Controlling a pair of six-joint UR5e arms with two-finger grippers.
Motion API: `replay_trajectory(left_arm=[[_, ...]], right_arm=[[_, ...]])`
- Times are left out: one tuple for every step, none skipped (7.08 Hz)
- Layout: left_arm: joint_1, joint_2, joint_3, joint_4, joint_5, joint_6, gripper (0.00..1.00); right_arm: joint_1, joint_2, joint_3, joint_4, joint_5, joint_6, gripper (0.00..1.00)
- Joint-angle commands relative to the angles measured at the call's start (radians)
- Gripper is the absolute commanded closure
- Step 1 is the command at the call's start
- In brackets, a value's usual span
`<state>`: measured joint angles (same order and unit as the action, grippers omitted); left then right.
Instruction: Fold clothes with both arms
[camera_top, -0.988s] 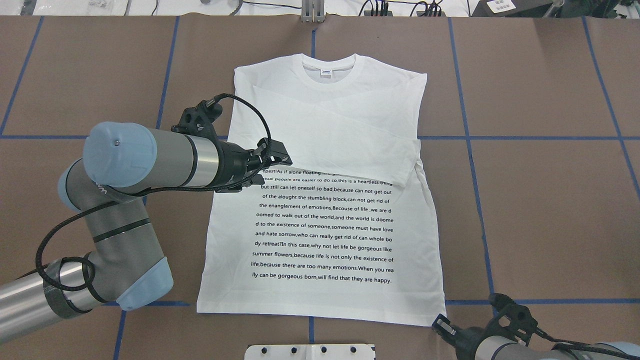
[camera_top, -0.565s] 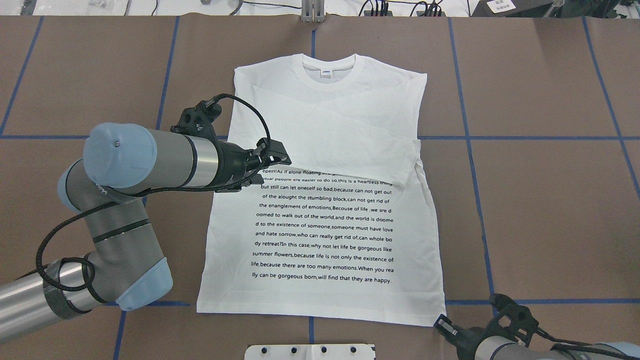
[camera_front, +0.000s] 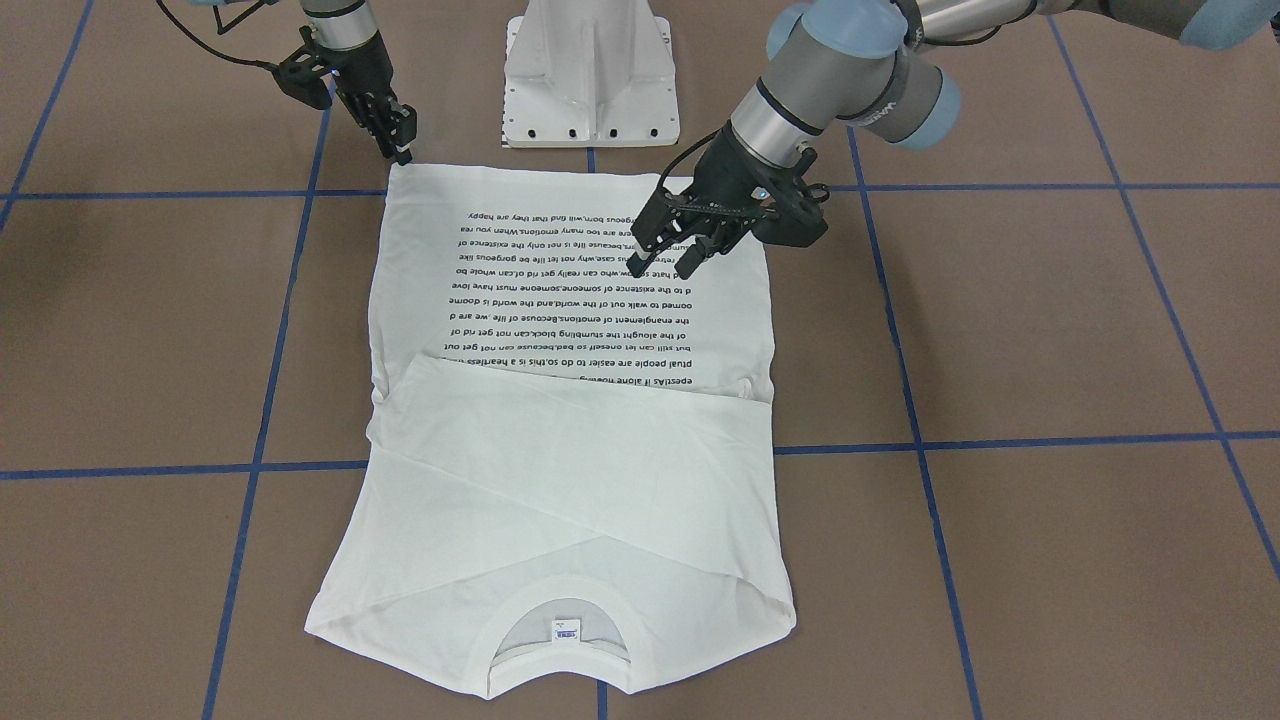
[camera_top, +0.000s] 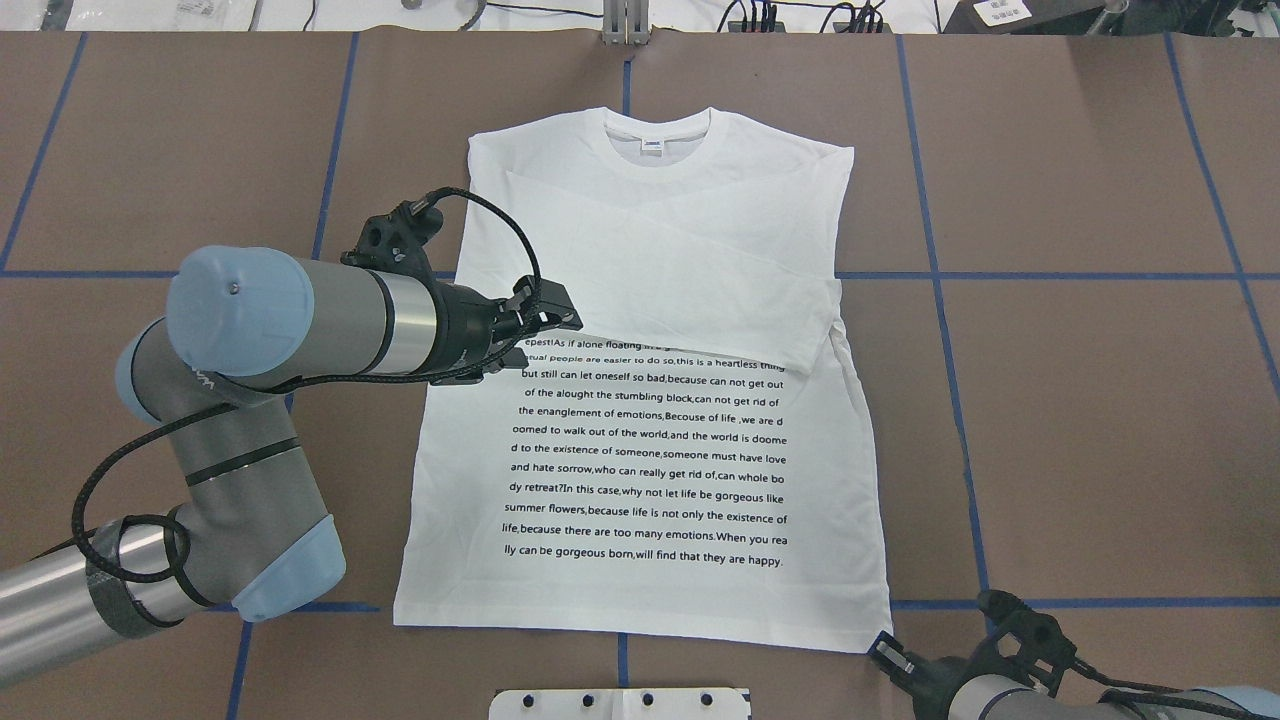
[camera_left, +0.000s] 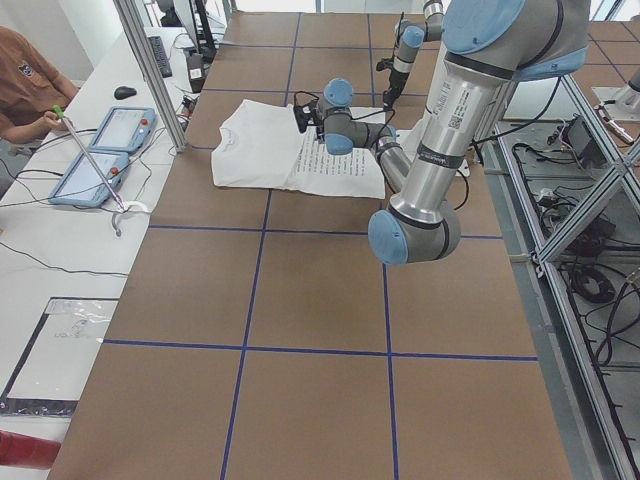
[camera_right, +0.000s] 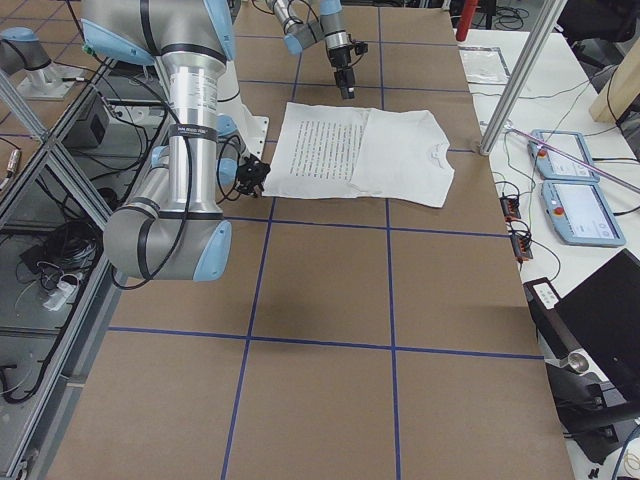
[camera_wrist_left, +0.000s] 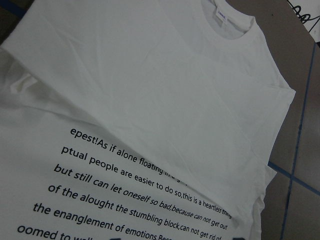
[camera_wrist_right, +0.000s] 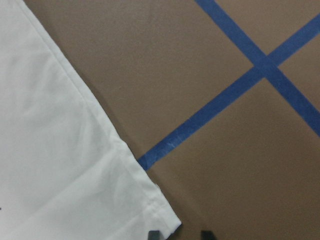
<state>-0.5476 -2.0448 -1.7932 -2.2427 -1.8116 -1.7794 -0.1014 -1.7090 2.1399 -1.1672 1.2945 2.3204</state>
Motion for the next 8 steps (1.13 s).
replay_trajectory(left_arm=[[0.000,0.000,0.000,0.000,0.000,0.000,0.21],[0.000,0.000,0.000,0.000,0.000,0.000,0.21],[0.000,0.000,0.000,0.000,0.000,0.000,0.21],[-0.002,0.000,0.000,0.000,0.000,0.000,0.21],[-0.002,0.000,-0.002,0.000,0.000,0.000,0.21],[-0.002,0.000,-0.005,0.000,0.000,0.000,0.21],[-0.002,0.002,-0.005,0.002,0.000,0.000,0.21],[-0.002,0.002,-0.008,0.002,0.000,-0.002,0.21]], right_arm=[[-0.001,0.000,-0.002,0.000,0.002,-0.001,0.59],[-0.001,0.000,-0.003,0.000,0.002,-0.001,0.60],[-0.001,0.002,-0.003,0.000,0.003,-0.001,0.88],[-0.003,0.002,-0.005,0.000,0.003,-0.001,1.00],[-0.003,0.002,-0.005,0.000,0.003,-0.001,1.00],[0.005,0.012,0.001,0.000,0.005,-0.001,1.00],[0.006,0.015,0.008,0.000,0.006,-0.001,1.00],[0.015,0.012,0.026,0.000,0.006,-0.001,1.00]])
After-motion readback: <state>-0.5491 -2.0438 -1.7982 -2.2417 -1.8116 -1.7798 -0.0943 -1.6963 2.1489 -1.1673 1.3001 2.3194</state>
